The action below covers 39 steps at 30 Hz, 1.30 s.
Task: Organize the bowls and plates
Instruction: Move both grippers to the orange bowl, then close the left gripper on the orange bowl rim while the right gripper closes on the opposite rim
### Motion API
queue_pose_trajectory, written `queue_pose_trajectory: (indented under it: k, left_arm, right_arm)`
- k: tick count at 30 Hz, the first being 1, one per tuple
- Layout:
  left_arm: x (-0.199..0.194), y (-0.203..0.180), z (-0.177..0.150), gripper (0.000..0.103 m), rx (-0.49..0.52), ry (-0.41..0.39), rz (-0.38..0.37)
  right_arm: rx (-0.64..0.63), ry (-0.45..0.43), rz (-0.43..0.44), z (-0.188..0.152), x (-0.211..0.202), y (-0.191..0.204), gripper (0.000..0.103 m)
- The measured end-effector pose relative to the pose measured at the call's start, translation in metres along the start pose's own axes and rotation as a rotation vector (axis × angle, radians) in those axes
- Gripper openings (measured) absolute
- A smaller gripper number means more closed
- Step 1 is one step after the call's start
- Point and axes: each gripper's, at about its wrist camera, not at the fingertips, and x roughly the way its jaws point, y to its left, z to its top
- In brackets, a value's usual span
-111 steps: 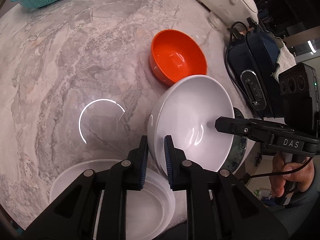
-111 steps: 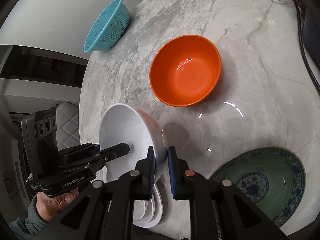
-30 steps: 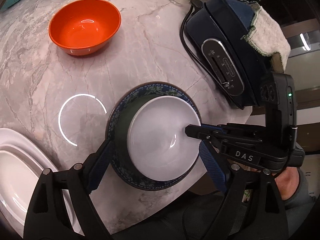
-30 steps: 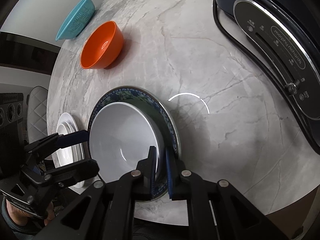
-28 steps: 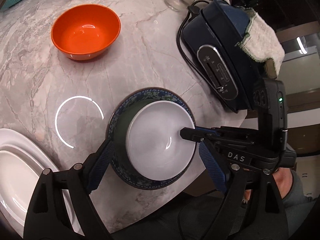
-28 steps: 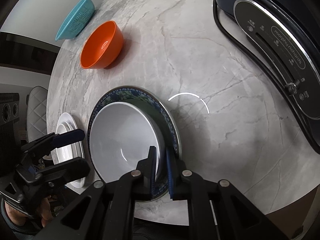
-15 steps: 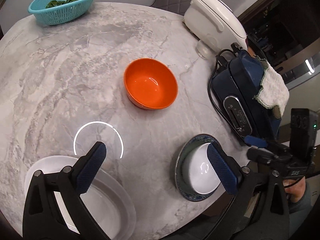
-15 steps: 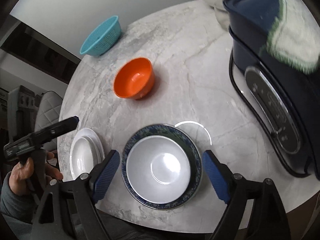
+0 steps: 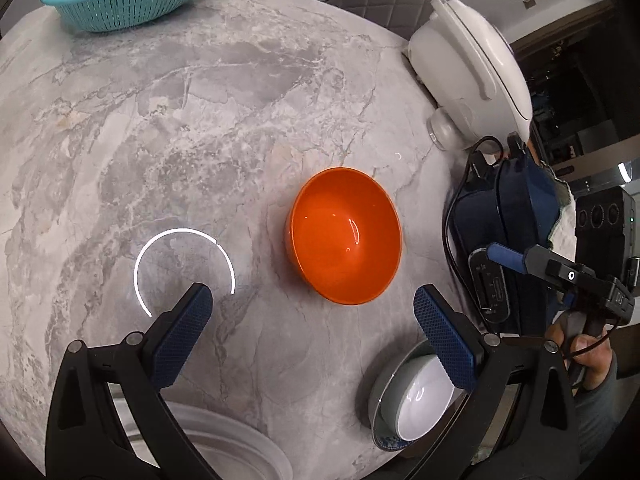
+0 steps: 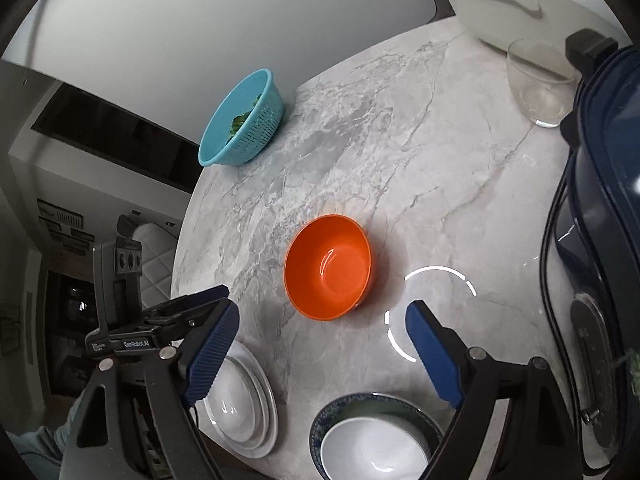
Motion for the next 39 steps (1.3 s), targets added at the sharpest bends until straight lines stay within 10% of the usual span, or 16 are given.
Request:
queue_pose_trajectory:
  k: [14,39]
  left_arm:
    - [0.066,0.025,0.036,0.098,-0.017,0.087,-0.006]
    - [0.109,0.020,0.045,0.031,-0.027,0.147,-0.068]
  right_arm:
    - [0.169,0.166,0.074,0.025,0.087,-0.047,0.066]
    - [0.205,0.265,0.115,0.029,0.122,-0.074,0.029]
